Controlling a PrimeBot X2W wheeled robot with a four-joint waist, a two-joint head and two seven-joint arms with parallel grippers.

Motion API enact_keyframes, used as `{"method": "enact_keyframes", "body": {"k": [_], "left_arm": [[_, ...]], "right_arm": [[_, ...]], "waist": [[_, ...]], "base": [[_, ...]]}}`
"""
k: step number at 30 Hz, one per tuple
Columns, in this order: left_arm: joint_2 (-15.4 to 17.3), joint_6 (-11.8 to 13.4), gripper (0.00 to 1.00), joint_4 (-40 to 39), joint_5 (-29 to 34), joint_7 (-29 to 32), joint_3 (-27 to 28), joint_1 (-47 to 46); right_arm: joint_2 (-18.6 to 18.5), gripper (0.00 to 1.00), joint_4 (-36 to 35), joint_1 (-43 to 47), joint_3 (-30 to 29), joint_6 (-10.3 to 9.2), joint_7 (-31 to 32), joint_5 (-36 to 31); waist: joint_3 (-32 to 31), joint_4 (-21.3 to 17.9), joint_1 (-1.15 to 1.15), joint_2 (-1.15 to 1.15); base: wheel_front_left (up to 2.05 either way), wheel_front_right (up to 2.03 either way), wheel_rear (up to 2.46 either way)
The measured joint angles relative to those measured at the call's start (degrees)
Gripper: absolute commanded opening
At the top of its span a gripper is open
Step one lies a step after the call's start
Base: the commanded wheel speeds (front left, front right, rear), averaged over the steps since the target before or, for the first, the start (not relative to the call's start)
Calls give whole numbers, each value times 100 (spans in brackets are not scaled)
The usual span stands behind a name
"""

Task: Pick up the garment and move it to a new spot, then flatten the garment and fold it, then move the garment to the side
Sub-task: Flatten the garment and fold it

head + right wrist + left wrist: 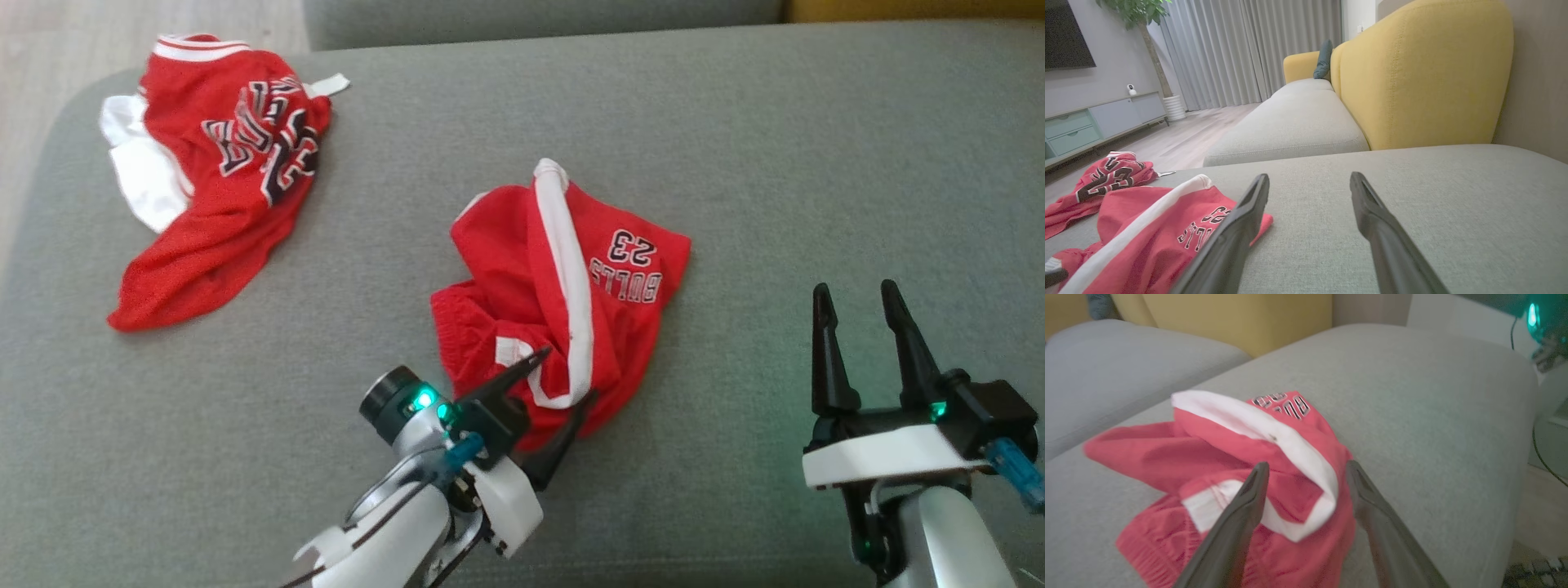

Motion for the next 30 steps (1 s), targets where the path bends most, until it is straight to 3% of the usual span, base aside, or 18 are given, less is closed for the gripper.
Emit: {"method": "enact_keyframes", "body": {"k": [6, 10, 17, 23, 26, 27, 28, 29, 30], "left_arm": [[63, 294, 100, -793, -231, -1, 524, 475], [118, 493, 100, -1235, -408, -1, 926, 864], [196, 648, 100, -1614, -485, -1, 1390, 1386], [177, 657, 100, -1724, -479, -1, 1597, 1443], [154, 656, 100, -1741, -435, -1, 1716, 1520], [146, 656, 100, -1746, -421, -1, 1747, 1540], [144, 656, 100, -1750, -404, -1, 1779, 1555], [138, 656, 100, -1752, -389, -1, 1822, 1567], [135, 654, 100, -1756, -388, -1, 1879, 1577]], "right_arm": [[0, 100, 127, -102, 8, 0, 0, -121], [-2, 100, 587, -490, 93, 0, 24, -285], [-10, 100, 1607, -1513, 479, 0, 1168, -556], [-49, 100, 2616, -2121, 425, 0, 2259, -893], [-68, 100, 2959, -2174, 390, 0, 2480, -877], [-68, 96, 3055, -2195, 377, 0, 2506, -876], [-68, 78, 3131, -2226, 350, 0, 2501, -867], [-68, 49, 3188, -2260, 308, 0, 2471, -832], [-73, 34, 3243, -2299, 287, 0, 2427, -824]], "waist": [[-152, 214, 0, 0], [-237, 402, 0, 0], [-272, 793, 0, 0], [-189, 1159, 0, 0], [-121, 1322, 0, 0], [-88, 1357, 0, 0], [-53, 1383, 0, 0], [-21, 1401, 0, 0], [8, 1408, 0, 0]], "base": [[0, 0, 0], [0, 0, 0], [0, 0, 0], [0, 0, 0], [0, 0, 0], [0, 0, 0], [0, 0, 0], [0, 0, 0], [0, 0, 0]]}}
